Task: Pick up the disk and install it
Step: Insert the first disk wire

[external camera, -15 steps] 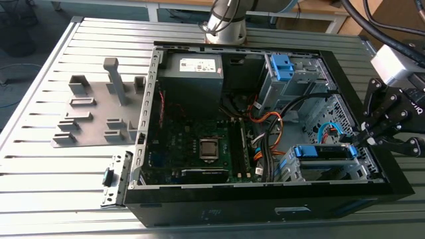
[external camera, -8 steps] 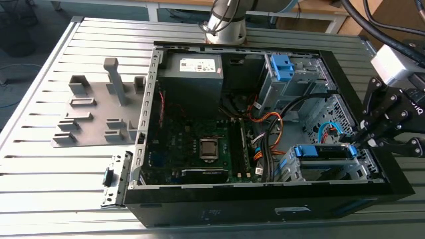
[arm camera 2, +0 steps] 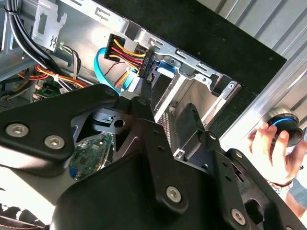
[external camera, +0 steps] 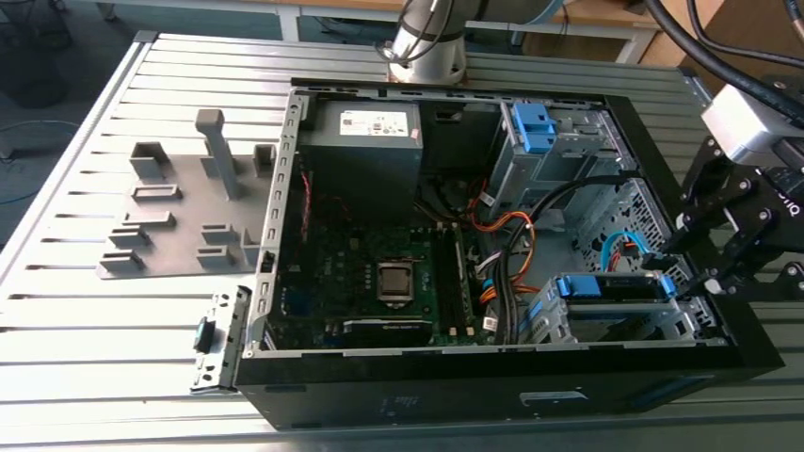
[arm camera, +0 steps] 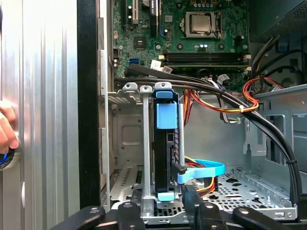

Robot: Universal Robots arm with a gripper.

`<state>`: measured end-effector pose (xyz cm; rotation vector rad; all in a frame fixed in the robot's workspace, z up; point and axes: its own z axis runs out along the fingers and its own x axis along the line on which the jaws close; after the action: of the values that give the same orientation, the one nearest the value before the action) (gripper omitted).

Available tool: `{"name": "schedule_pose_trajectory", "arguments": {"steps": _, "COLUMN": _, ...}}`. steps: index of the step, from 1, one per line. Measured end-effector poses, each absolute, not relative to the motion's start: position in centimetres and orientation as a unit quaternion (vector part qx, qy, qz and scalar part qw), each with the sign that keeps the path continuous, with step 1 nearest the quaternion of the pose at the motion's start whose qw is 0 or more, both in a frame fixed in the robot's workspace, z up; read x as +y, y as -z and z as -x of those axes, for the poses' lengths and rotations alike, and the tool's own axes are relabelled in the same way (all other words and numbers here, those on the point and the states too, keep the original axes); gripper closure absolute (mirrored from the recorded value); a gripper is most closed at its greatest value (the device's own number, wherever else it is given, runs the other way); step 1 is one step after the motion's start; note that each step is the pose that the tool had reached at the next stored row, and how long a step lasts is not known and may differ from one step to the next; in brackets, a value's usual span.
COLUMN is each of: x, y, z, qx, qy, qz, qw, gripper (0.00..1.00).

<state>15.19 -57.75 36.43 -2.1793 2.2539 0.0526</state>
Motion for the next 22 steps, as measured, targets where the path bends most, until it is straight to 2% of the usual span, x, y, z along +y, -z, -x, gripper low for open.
{"name": "schedule_pose_trajectory", "arguments": {"steps": 22, "x": -55.0, "y": -33.8, "z": -16.5, "qx": 0.718, "qy": -0.014, "qz": 0.696, "qw": 0.0, "gripper": 0.53}}
